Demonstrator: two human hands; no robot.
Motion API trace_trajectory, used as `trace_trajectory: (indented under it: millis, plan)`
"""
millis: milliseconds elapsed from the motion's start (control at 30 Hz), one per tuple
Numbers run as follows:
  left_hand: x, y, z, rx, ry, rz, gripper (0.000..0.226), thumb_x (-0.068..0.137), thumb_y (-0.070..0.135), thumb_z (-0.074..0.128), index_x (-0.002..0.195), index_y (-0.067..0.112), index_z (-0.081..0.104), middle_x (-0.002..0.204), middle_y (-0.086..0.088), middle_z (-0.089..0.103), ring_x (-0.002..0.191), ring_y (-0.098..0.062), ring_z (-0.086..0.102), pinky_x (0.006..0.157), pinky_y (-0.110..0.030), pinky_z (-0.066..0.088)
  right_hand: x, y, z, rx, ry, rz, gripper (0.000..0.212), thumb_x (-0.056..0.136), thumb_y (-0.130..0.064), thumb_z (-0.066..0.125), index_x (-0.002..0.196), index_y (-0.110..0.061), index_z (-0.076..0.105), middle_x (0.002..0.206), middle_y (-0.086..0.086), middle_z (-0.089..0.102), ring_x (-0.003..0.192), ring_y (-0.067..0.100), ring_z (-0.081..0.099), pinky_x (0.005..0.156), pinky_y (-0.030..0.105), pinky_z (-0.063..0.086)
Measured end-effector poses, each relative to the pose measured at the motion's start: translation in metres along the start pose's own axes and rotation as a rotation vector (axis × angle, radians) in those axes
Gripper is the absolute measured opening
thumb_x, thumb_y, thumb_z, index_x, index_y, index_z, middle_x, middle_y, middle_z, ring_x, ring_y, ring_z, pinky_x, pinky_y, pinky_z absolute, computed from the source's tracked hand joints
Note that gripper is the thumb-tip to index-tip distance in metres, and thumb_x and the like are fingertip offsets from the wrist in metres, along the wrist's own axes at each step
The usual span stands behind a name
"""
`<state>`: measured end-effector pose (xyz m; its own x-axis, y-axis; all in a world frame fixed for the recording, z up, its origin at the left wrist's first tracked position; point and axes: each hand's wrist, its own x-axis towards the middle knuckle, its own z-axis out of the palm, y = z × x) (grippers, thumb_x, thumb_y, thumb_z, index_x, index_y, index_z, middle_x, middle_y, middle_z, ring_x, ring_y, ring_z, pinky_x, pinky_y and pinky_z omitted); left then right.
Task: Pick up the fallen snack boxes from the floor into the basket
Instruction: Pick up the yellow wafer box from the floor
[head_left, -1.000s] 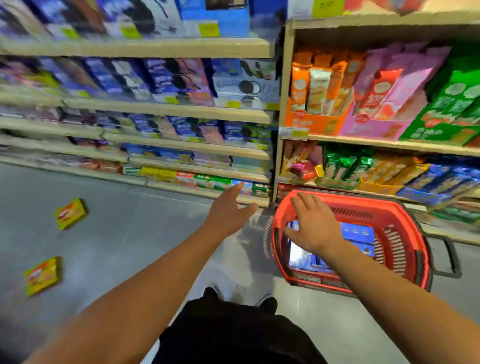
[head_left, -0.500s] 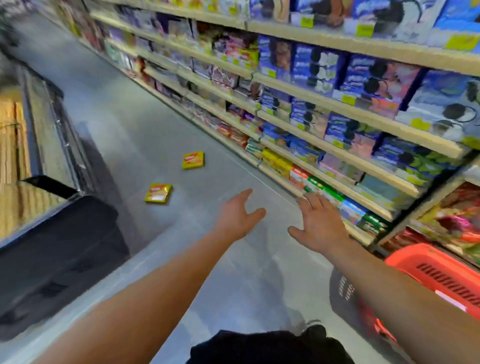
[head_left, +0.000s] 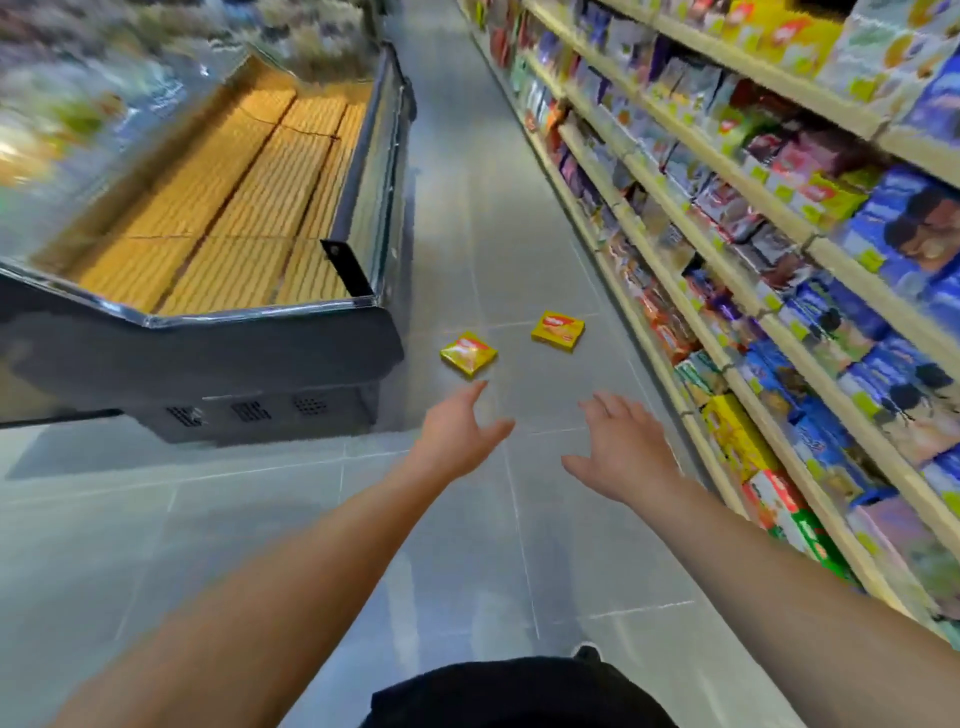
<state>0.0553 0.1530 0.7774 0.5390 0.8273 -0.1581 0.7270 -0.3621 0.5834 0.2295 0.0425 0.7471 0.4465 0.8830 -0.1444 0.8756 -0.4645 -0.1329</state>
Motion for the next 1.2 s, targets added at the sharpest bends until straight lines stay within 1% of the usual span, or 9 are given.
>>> trace_trajectory:
  millis: [100,200,300,433,567,733,833,1033,1200]
  plan:
    - [0.027,-0.004,-0.005,-0.026,0.081,-0.076,0.067,0.087,0.04,0.063,0.145,0.018,0.037,0.147,-0.004,0.044,0.134,-0.022,0.041,0.107,-0.028,0.031,0.048,-0.002,-0.005,-0.016,-0.012,-0.092,0.084,0.081,-0.058,0.061,0.15,-0.021,0.029,0.157,0.002,0.026,0.142,0.026,0.026,0.115,0.037,0.023]
    - [0.055,-0.003,-0.001,-0.072,0.133,-0.188,0.07,0.087,0.041,0.064,0.147,0.017,0.035,0.15,-0.002,0.04,0.138,-0.02,0.036,0.11,-0.028,0.026,0.097,0.009,-0.01,-0.036,-0.045,-0.172,0.086,0.079,-0.059,0.063,0.149,-0.02,0.032,0.156,0.002,0.027,0.141,0.025,0.028,0.115,0.036,0.024]
    - [0.075,-0.003,0.003,-0.124,0.149,-0.266,0.073,0.084,0.042,0.066,0.147,0.02,0.035,0.151,0.0,0.038,0.138,-0.018,0.035,0.111,-0.028,0.026,0.131,0.018,-0.012,-0.026,-0.065,-0.225,0.083,0.078,-0.058,0.065,0.146,-0.019,0.036,0.152,0.001,0.033,0.137,0.026,0.032,0.113,0.035,0.028]
    - [0.107,-0.005,0.006,-0.156,0.148,-0.336,0.074,0.084,0.043,0.066,0.147,0.02,0.035,0.151,-0.001,0.038,0.138,-0.019,0.036,0.111,-0.029,0.027,0.178,0.016,-0.015,0.011,-0.133,-0.275,0.084,0.08,-0.054,0.064,0.149,-0.022,0.03,0.153,0.0,0.032,0.138,0.026,0.032,0.112,0.035,0.029]
    - [0.174,-0.016,-0.001,-0.19,0.144,-0.396,0.073,0.085,0.044,0.064,0.148,0.021,0.033,0.151,-0.001,0.039,0.136,-0.021,0.039,0.11,-0.033,0.03,0.255,0.005,-0.023,0.043,-0.15,-0.32,0.082,0.079,-0.05,0.066,0.148,-0.021,0.032,0.152,0.001,0.035,0.138,0.026,0.033,0.113,0.036,0.03]
    - [0.279,-0.044,-0.02,-0.214,0.148,-0.388,0.073,0.085,0.043,0.064,0.147,0.02,0.034,0.151,-0.001,0.039,0.138,-0.02,0.036,0.111,-0.031,0.028,0.361,-0.023,-0.033,0.007,-0.12,-0.336,0.08,0.079,-0.05,0.069,0.144,-0.016,0.037,0.146,0.006,0.04,0.136,0.027,0.036,0.111,0.035,0.031]
    - [0.338,-0.059,-0.041,-0.239,0.121,-0.386,0.072,0.086,0.043,0.063,0.147,0.019,0.034,0.15,-0.002,0.04,0.136,-0.021,0.038,0.11,-0.032,0.031,0.417,-0.041,-0.036,-0.003,-0.118,-0.321,0.08,0.079,-0.049,0.069,0.144,-0.014,0.037,0.145,0.007,0.042,0.136,0.027,0.036,0.111,0.033,0.029]
    - [0.438,-0.086,-0.086,-0.253,0.077,-0.382,0.071,0.087,0.041,0.063,0.147,0.017,0.033,0.15,-0.004,0.04,0.136,-0.021,0.039,0.112,-0.034,0.032,0.515,-0.074,-0.044,-0.007,-0.183,-0.287,0.083,0.08,-0.048,0.068,0.148,-0.015,0.032,0.148,0.007,0.04,0.138,0.027,0.035,0.114,0.032,0.025]
    - [0.508,-0.105,-0.102,-0.242,0.049,-0.408,0.073,0.086,0.043,0.064,0.148,0.019,0.033,0.151,-0.003,0.038,0.137,-0.021,0.038,0.111,-0.033,0.03,0.591,-0.093,-0.04,0.013,-0.193,-0.301,0.081,0.079,-0.049,0.068,0.146,-0.015,0.035,0.145,0.006,0.043,0.135,0.027,0.039,0.111,0.033,0.03]
